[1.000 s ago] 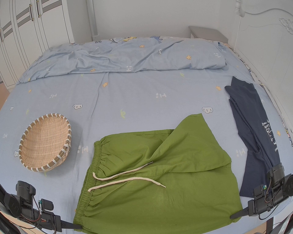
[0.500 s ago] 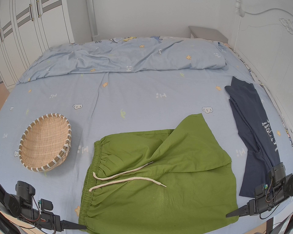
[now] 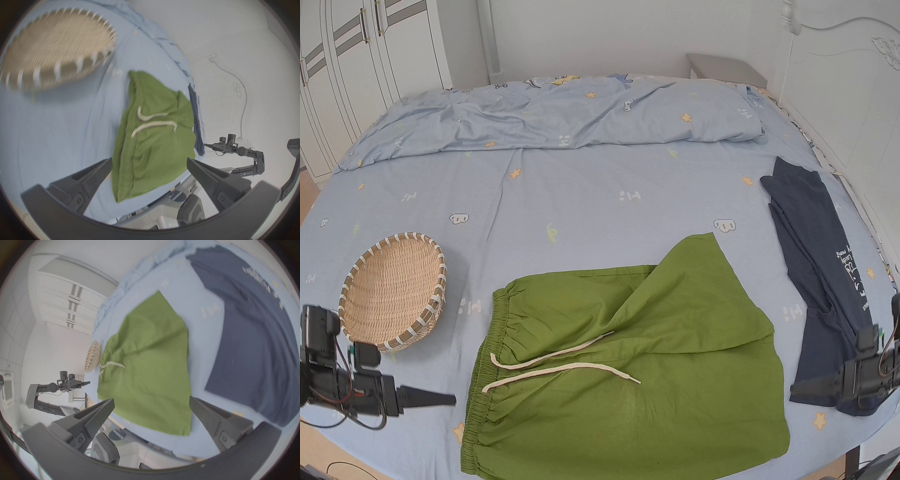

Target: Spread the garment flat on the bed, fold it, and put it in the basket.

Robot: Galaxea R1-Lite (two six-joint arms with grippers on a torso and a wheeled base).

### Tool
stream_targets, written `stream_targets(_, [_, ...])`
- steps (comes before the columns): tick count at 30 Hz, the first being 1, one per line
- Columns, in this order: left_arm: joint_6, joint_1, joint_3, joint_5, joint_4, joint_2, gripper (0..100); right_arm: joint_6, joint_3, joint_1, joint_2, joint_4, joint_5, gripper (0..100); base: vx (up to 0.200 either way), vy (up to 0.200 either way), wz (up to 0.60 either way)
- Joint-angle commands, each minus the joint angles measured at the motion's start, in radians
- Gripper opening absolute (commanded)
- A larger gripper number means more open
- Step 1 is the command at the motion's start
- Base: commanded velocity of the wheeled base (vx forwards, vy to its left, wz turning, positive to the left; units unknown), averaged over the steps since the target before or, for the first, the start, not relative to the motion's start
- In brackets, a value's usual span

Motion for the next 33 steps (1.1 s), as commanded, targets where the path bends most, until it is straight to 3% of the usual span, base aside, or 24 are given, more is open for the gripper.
stream_targets(1, [-0.046, -0.074, -0.310, 0.001, 0.129, 0.011, 100, 0.004, -0.304, -0.004, -0.045, 0.082, -0.003, 100, 0.000, 0.000, 0.00])
stream_targets(5, [-0.049, -0.073, -0.392, -0.002, 0.120, 0.090, 100, 0.004, -0.427, -0.010, 0.046, 0.066, -0.002, 100, 0.000, 0.000, 0.00])
stream_targets(12, [-0.053, -0.125, -0.453, 0.001, 0.020, 0.284, 100, 0.004, -0.462, 0.017, 0.153, -0.041, -0.003, 100, 0.000, 0.000, 0.00])
stream_targets(18, [-0.180, -0.166, -0.530, 0.003, -0.061, 0.413, 100, 0.010, -0.594, 0.045, 0.264, -0.106, -0.060, 100, 0.000, 0.000, 0.00])
stream_targets(21, [-0.232, -0.180, -0.582, 0.023, -0.119, 0.475, 100, 0.010, -0.634, 0.047, 0.294, -0.135, -0.051, 100, 0.000, 0.000, 0.00])
stream_targets(27, [-0.263, -0.231, -0.697, 0.164, -0.200, 0.579, 100, 0.007, -0.741, 0.060, 0.394, -0.210, -0.052, 100, 0.000, 0.000, 0.00])
stream_targets(33, [-0.269, -0.229, -0.732, 0.169, -0.203, 0.626, 100, 0.009, -0.766, 0.082, 0.469, -0.221, -0.057, 100, 0.000, 0.000, 0.00])
